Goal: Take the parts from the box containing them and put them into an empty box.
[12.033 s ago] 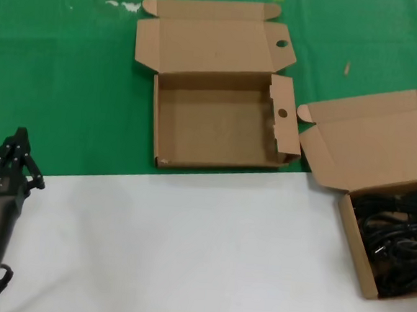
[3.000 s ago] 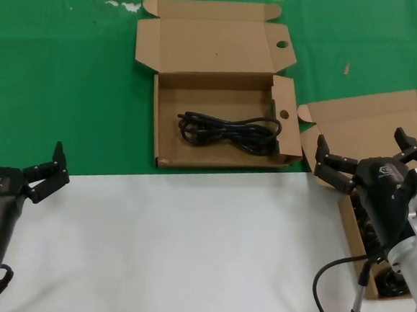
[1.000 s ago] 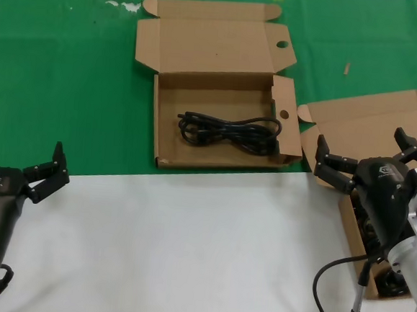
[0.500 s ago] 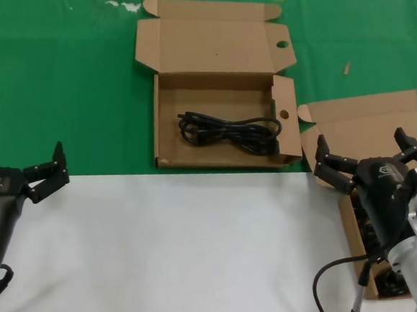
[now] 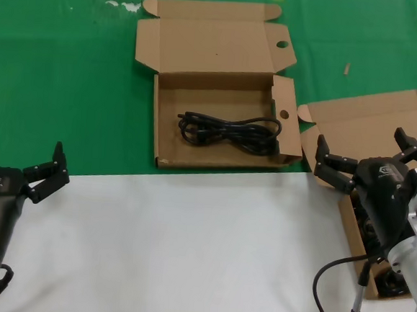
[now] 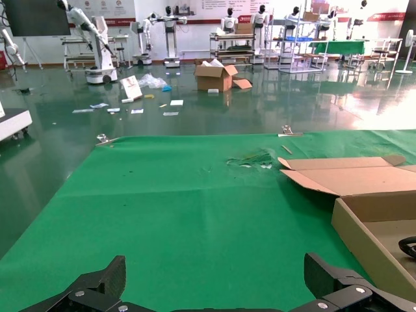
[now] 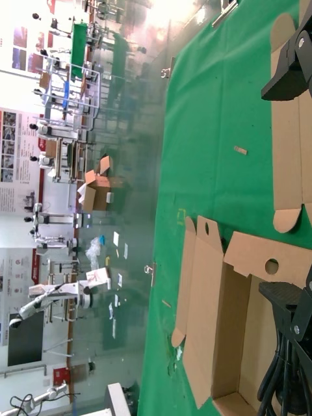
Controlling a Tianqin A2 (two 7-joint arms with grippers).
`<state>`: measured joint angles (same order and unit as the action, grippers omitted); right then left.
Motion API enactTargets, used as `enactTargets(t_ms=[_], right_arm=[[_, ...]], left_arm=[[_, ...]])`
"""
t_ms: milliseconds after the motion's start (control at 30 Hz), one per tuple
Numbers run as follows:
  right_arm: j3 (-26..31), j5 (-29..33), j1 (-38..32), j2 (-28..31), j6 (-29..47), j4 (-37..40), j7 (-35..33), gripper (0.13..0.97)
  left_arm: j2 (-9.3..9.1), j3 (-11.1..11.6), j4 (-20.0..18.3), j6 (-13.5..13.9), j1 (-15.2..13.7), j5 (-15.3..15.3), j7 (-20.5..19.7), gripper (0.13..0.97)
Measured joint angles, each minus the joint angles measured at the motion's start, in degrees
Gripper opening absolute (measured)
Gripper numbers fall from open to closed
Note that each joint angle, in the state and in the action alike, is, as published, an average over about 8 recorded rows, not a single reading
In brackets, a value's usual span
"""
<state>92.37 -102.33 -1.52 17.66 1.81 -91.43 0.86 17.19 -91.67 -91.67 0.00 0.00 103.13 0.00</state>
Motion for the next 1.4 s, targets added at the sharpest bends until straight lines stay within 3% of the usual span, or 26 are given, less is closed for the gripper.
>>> enactTargets(t_ms=[1400], right_arm=[[0.0,0.0,0.0,0.0,0.0,0.0,0.0,0.966]], left_arm=[[0.0,0.0,0.0,0.0,0.0,0.0,0.0,0.966]])
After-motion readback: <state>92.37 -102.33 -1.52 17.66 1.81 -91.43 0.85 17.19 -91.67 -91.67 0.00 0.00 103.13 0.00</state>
